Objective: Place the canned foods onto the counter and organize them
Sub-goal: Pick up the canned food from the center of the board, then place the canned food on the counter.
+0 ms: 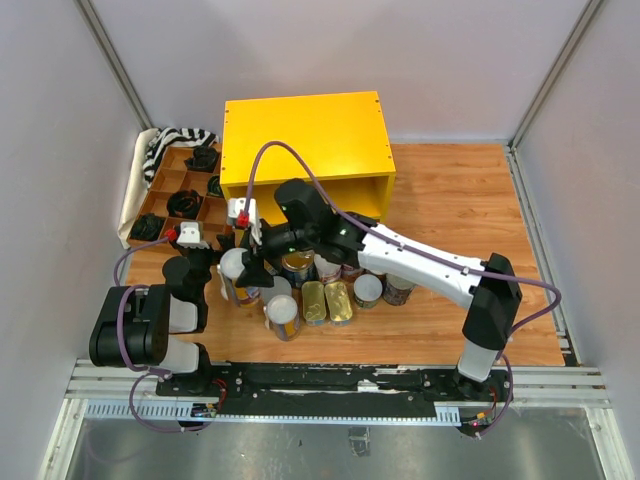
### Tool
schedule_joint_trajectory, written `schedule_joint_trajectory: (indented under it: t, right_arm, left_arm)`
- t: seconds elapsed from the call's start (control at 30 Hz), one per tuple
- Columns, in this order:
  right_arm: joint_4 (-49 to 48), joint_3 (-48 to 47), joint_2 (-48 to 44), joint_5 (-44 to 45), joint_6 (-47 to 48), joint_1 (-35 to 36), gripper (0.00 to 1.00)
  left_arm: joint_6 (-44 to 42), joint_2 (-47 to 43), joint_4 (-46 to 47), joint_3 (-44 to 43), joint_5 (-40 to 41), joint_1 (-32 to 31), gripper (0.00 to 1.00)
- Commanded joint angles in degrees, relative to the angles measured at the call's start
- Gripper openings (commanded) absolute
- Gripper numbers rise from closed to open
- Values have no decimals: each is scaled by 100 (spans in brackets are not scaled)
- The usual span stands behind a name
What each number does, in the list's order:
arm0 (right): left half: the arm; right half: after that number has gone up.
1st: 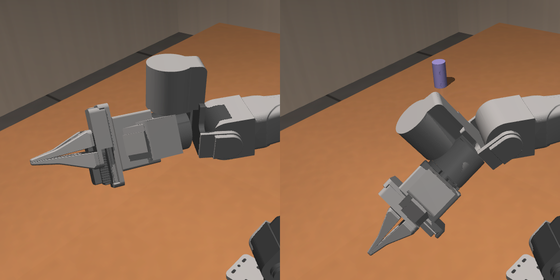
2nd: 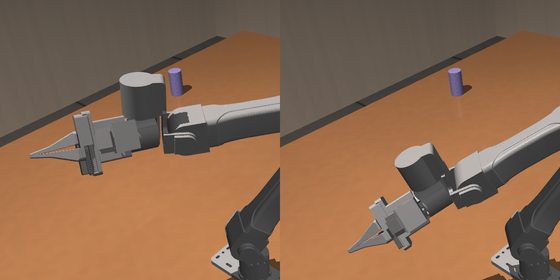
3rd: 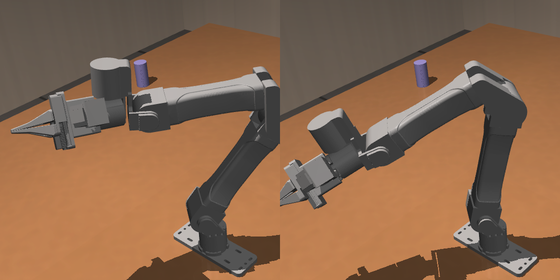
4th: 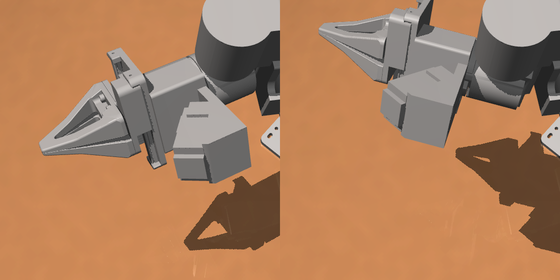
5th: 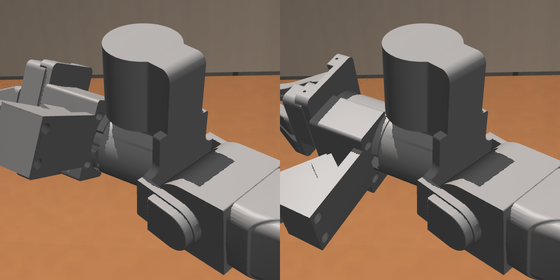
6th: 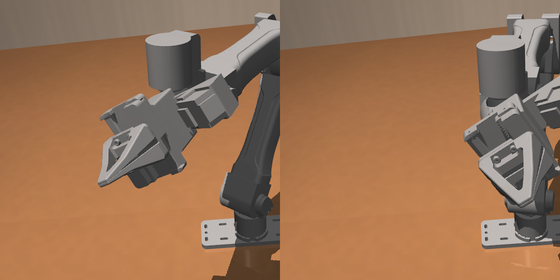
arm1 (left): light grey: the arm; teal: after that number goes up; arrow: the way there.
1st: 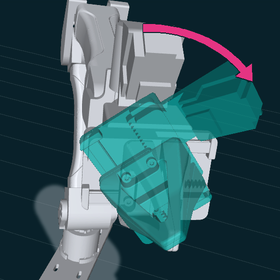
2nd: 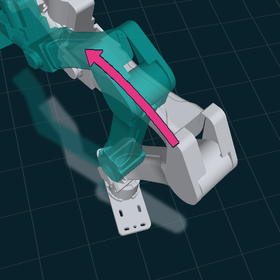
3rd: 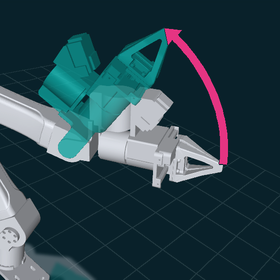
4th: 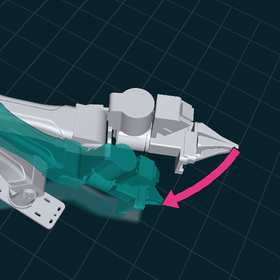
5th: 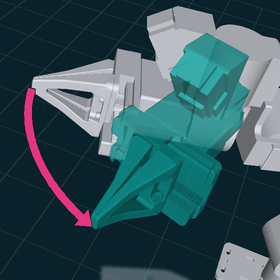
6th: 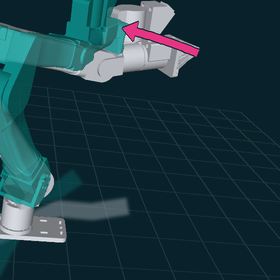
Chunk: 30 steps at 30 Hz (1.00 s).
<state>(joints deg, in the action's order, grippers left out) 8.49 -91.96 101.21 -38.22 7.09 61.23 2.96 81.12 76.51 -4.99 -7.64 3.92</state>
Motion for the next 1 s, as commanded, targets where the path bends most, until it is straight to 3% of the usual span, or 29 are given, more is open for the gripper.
schedule_joint_trajectory:
  t: [0.0,0.23,0.43,0.77,0.97]
  right_arm:
    - [-15,-922,-537,450,-54,13,1]
    - [998,-2194,-570,1004,140,-146,1]
    - [1959,-3875,-125,1154,31,-671,1]
    - [2033,-5278,50,1643,287,-1298,1]
    - [1783,-5297,244,1703,276,-1869,1]
  left_arm:
    - [-101,36,66,-63,-22,-23,100]
    - [-100,31,66,-63,-27,-28,100]
    - [-103,35,66,-63,-26,-23,100]
    - [-99,35,68,-67,-25,-23,100]
    - [-98,31,66,-63,-26,-23,100]
